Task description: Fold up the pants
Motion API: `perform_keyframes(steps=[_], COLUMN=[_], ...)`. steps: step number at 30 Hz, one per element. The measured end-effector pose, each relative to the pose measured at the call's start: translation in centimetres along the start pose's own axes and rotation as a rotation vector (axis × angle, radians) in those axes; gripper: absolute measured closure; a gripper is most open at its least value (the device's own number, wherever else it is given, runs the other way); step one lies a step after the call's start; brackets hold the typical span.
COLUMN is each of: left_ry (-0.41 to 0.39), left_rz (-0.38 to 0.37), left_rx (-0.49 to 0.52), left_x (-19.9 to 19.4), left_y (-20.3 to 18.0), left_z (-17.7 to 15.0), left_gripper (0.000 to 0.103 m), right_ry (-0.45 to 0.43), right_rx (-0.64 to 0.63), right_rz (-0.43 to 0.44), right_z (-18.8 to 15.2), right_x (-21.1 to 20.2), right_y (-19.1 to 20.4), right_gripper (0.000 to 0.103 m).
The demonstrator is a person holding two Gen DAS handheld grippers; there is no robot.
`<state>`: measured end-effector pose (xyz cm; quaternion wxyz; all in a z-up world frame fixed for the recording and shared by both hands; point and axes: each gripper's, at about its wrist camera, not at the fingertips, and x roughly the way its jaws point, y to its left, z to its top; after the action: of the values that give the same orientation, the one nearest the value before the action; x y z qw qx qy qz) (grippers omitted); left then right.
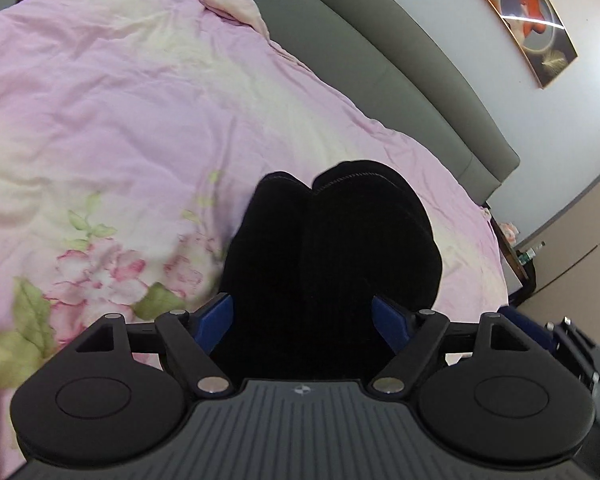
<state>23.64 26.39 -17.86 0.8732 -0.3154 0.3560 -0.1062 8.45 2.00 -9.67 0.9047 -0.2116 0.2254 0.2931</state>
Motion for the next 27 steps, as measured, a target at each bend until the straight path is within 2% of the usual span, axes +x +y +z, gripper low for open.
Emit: perform_keyframes(steps=[3, 6, 8, 9, 10, 12, 15, 18, 20, 22, 23, 24, 25, 27], left_ry=[0.023, 0.050, 0.060, 0.061, 0.077, 0.097, 0.119, 0.127, 0.124, 0.120, 0.118, 0.115, 0.115, 0.112], left_rz=[-0.022, -0.078, -0.116, -0.133, -0.147, -0.142, -0.169, -0.171, -0.175, -0.179, -0.183, -0.188, -0.187, -0.177], left_rx=[-0.005, -0.045, -0.090, -0.113, -0.134, -0.148, -0.150, -0.125, -0.134, -0.139, -0.140, -0.145, -0.151, -0.155], left_x=[1.2, 2.6, 3.4, 3.6, 3.9, 4.2, 3.9, 3.7, 3.7, 3.9, 3.9, 4.0, 3.9, 3.5], left_y=[-0.7, -0.5, 0.2, 0.6, 1.1, 1.9, 2.7, 2.7, 2.9, 2.9, 3.0, 3.1, 3.2, 3.2], left_z=[-0.4, -0.9, -1.3, -1.7, -1.8, -2.0, -2.0, -2.1, -2.3, -2.3, -2.4, -2.4, -2.4, -2.5], left_gripper=[0.008, 0.008, 0.010, 0.023, 0.043, 0.047, 0.052, 0.052, 0.052, 0.052, 0.052, 0.052, 0.052, 0.050], right_ry=[0.024, 0.005, 0.029, 0.052, 0.072, 0.132, 0.229, 0.335, 0.396, 0.471, 0.494, 0.511, 0.525, 0.484], right_rx=[0.085, 0.021, -0.007, -0.009, -0.007, 0.010, 0.002, -0.063, -0.093, -0.097, -0.092, -0.080, -0.075, -0.067], right_rz=[0.134, 0.321, 0.417, 0.439, 0.447, 0.477, 0.537, 0.588, 0.605, 0.619, 0.620, 0.637, 0.662, 0.682], right_z=[1.9, 4.3, 6.2, 7.2, 8.1, 10.1, 12.0, 13.1, 13.4, 13.3, 13.3, 13.2, 13.1, 13.3], right_x=[0.2, 1.6, 3.6, 4.9, 6.2, 9.3, 13.8, 17.9, 20.1, 22.5, 23.3, 23.8, 24.0, 23.1], right_y=[-5.3, -8.5, -10.1, -10.8, -11.4, -12.5, -12.8, -11.4, -10.3, -9.5, -9.5, -9.5, -9.4, -9.1], right_gripper=[0.032, 0.024, 0.023, 0.023, 0.023, 0.024, 0.034, 0.059, 0.060, 0.053, 0.054, 0.078, 0.082, 0.088])
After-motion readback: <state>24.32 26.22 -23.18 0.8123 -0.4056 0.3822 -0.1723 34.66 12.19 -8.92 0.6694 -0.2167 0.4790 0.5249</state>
